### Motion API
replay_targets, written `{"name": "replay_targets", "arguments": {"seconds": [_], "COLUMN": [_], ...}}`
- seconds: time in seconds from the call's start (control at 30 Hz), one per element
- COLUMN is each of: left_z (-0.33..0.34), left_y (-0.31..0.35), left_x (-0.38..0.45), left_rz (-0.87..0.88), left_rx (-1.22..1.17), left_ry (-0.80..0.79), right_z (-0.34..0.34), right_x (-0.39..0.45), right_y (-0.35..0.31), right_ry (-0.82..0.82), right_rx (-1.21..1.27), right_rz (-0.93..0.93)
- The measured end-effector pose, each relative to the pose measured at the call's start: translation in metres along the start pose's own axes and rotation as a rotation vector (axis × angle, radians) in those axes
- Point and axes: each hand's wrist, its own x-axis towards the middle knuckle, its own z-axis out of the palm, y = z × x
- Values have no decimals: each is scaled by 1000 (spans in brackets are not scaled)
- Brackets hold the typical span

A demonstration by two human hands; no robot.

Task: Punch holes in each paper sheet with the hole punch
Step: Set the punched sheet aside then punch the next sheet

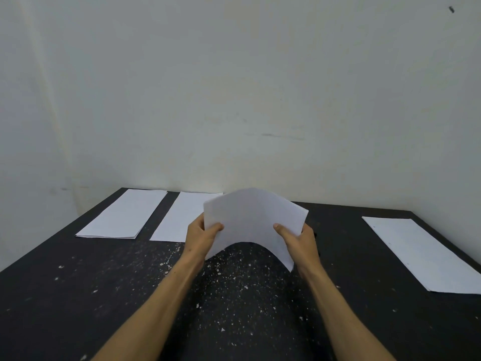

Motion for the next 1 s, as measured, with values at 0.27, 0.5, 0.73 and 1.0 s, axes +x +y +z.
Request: {"name": "replay_targets", "arguments": {"seconds": [0.27,0.5,0.73,1.0], "left_z": [8,4,1,-21], "left_y": [-18,-35,-22,48], "left_x": [-3,-3,4,42], "left_rz": [-17,-30,-29,-67], "left_rx": [85,95,68,-183], "left_ry": [25,32,15,-250], "right_z": [-10,-10,-15,-61], "right_x": [-9,-12,-8,18], "right_y": [31,43,27,-41], "right_ry": [45,42,32,-233], "right_rx": [-23,-93,-83,147], "right_rz": [55,59,55,234]}}
